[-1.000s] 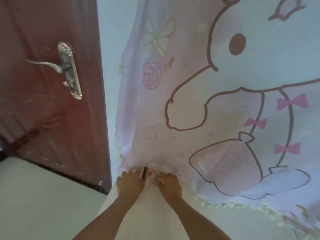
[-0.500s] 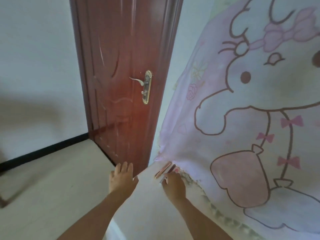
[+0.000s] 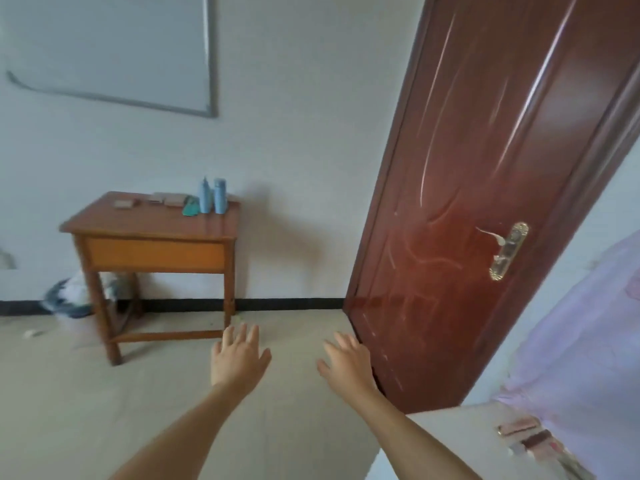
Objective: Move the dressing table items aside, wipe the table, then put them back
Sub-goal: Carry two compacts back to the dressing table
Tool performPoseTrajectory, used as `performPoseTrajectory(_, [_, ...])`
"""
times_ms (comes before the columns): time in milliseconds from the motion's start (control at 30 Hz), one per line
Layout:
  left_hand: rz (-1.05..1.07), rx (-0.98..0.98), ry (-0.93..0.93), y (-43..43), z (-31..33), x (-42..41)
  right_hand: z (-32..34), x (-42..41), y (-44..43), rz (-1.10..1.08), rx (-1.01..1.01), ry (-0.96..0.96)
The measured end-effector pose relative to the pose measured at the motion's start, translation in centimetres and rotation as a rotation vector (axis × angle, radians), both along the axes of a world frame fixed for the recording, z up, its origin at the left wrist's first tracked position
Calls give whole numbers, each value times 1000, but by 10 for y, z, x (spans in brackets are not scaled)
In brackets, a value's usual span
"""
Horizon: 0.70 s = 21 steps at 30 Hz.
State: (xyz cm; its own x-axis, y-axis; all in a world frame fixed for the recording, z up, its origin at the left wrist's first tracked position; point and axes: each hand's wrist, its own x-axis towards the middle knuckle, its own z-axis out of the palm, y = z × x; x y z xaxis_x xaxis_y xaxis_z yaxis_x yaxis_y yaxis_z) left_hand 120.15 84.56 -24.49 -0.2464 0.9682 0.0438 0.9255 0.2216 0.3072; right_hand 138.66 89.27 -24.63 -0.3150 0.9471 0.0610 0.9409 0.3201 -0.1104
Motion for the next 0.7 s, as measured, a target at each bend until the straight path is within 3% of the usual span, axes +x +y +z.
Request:
performPoseTrajectory(300, [360, 136, 11, -110, 24, -238, 28, -228, -48, 389, 65, 64])
performPoseTrajectory(500, [462, 161, 26, -141, 38, -313, 38, -312, -48, 458, 37, 25])
performPoseTrajectory(700, [495, 148, 53, -119, 42, -365, 49, -373, -6, 505, 98, 51])
